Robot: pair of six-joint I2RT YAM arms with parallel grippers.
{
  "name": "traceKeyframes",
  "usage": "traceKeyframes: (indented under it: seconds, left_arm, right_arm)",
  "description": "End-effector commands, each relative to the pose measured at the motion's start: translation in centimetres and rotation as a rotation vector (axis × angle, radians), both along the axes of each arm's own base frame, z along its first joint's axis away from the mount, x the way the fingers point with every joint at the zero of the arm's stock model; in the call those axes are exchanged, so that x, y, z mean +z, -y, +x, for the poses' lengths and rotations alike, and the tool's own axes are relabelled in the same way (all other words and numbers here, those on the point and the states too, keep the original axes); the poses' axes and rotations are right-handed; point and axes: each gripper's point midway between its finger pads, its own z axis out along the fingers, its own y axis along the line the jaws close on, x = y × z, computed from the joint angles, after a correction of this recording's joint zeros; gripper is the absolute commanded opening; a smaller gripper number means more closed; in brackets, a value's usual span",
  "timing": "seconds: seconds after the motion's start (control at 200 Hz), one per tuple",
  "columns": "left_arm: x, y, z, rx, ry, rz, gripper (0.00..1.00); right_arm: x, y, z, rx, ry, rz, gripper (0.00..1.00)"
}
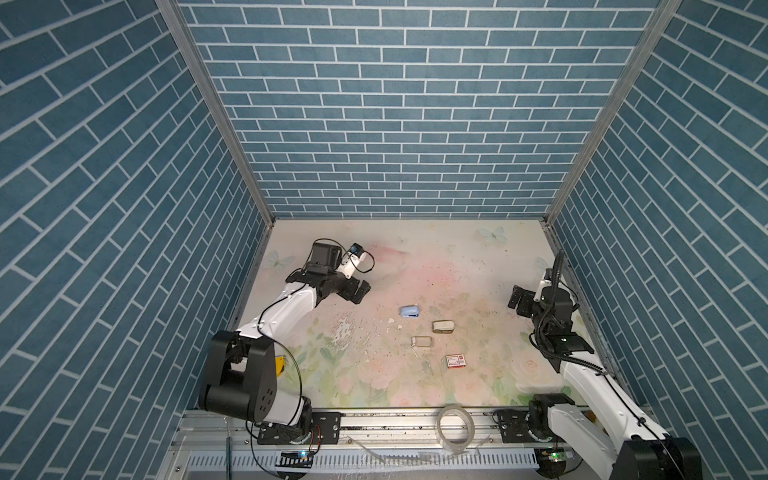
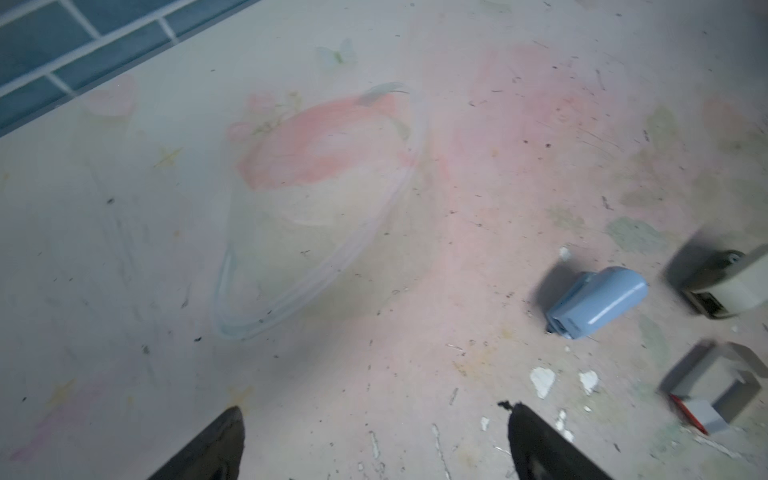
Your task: Load the staples into the stapler
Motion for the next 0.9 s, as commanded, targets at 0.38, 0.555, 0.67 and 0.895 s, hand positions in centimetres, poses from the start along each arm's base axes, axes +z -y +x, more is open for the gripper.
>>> traceKeyframes:
  seconds: [0.38, 0.555, 0.67, 0.895]
  left_arm:
    - [-0.2, -8.7, 1.6, 0.311, 0.399, -0.186, 1.0]
    - [-1.3, -10.0, 1.4, 0.359, 0.443, -0.23, 1.0]
    - [-1.1, -9.8, 0.7, 0.347, 0.482, -0.229, 1.0]
    - [-2.3, -9.3, 0.4, 0.335, 0.497, -0.184, 0.99]
  right_arm:
    - [-1.8, 2.3, 4.8, -0.009, 0.137, -0.113, 0.99]
    - [-3.2, 2.5, 5.8, 0.023, 0.141, -0.101, 0.99]
    - [-4.8, 2.5, 6.7, 0.04, 0.126, -0.087, 0.99]
    - [-5.2, 2.5, 7.1, 0.063, 0.083, -0.058, 0.99]
